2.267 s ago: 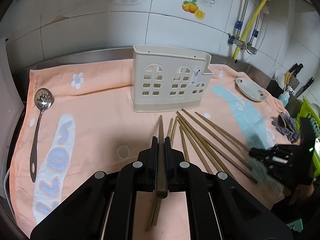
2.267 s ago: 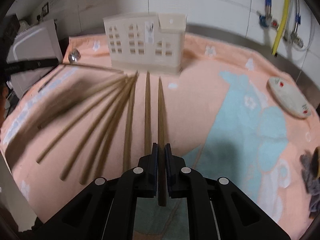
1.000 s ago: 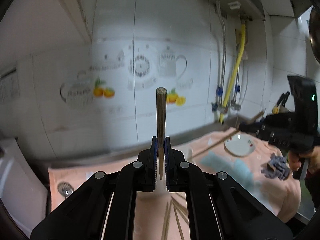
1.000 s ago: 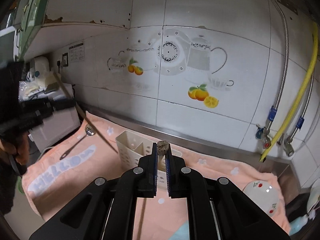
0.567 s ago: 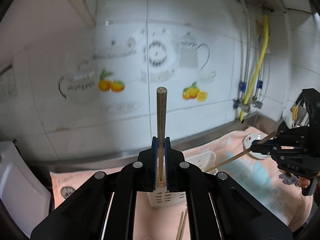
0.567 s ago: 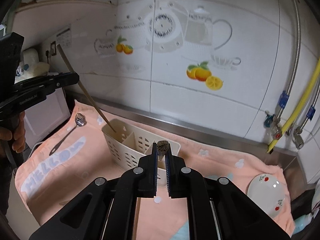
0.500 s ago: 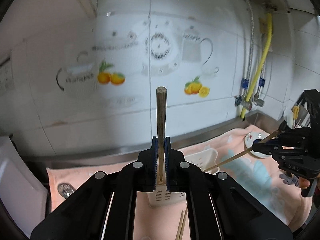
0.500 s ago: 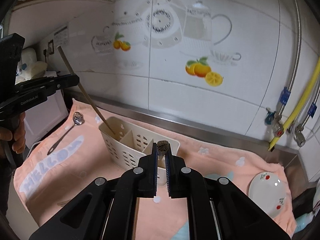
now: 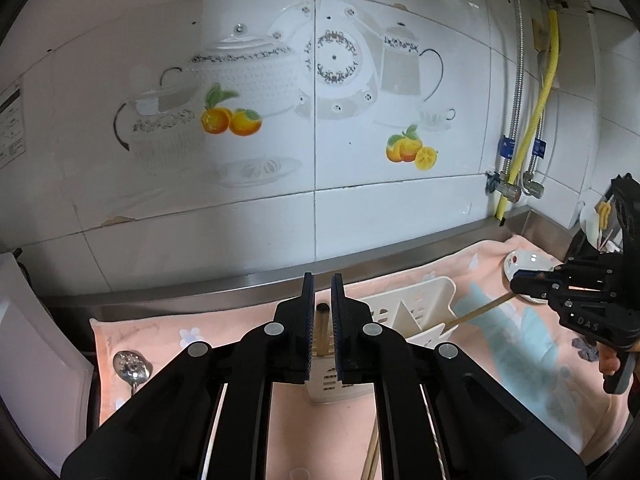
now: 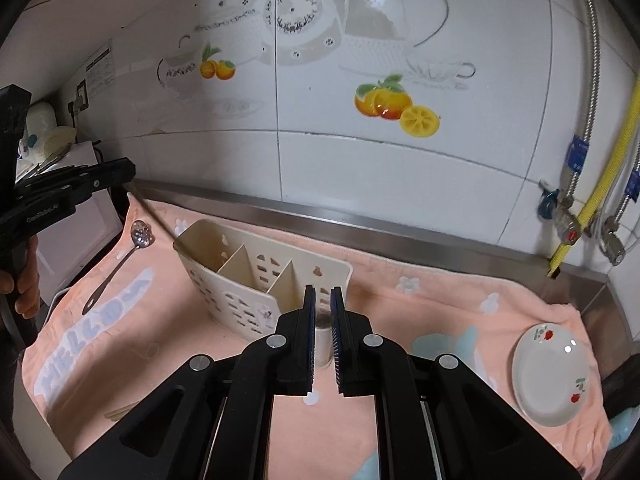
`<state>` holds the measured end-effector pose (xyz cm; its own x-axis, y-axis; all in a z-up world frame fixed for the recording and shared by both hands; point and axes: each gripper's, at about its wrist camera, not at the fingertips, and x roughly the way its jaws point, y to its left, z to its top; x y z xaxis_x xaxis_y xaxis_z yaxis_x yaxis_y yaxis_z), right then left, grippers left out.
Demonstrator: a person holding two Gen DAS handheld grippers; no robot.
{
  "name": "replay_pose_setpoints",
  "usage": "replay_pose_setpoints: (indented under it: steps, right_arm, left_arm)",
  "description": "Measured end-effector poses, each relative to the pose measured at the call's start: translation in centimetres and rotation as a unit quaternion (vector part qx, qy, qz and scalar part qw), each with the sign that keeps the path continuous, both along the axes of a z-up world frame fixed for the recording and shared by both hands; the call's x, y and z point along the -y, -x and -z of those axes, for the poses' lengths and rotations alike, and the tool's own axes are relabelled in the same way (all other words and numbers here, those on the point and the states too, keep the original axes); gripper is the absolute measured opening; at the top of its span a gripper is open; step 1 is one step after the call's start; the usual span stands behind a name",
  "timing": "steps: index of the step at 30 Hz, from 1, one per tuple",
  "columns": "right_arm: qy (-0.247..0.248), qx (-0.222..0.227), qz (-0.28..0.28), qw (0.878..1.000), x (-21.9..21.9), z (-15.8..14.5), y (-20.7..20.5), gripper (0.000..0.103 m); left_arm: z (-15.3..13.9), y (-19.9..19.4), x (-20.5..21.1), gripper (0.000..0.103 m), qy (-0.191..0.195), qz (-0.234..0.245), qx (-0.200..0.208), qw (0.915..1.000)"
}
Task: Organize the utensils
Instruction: 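Lower the left tool's chopstick into the cream holder while the right tool inserts its own, then open both tools and move them back over the loose chopsticks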
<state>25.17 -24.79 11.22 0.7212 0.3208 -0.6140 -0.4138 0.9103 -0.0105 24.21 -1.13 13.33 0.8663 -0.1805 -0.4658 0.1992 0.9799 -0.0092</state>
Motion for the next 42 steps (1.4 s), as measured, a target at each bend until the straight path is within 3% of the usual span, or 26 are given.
replay_pose_setpoints:
  steps: [3,8,15,26,34,42]
  right_arm:
    - [-0.006,0.015,0.002,1.000,0.3,-0.8,0.9,0.014]
    - [-0.017,0.045,0.003,0.999,0.8,-1.9,3.7,0.023]
    - [-0.019,0.050,-0.009,0.999,0.5,-0.2,8.0,0.031]
    - [-0.013,-0.041,-0.006,0.999,1.0,9.3,12.0,0.031]
    - [-0.003,-0.100,-0.002,0.995,0.6,15.3,13.3,0.021]
    - [0.008,-0.115,0.001,0.993,0.1,17.5,13.0,0.014]
  left_arm:
    - [-0.5,0.9,-0.3,0.013,-0.001,-0.003,0.008,1.0000]
    - [-0.5,3.4,-0.8,0.034,-0.005,-0.008,0.023,0.9997]
    - [2.4,7.1,-1.2,0.042,0.006,-0.001,0.002,1.0000]
    - [8.8,11.3,-2.6,0.057,0.026,-0.012,-0.048,0.9984]
    - [13.1,12.6,-3.1,0.059,0.037,-0.015,-0.093,0.9949]
    - [16.0,12.8,-3.3,0.059,0.023,-0.017,-0.129,0.9912]
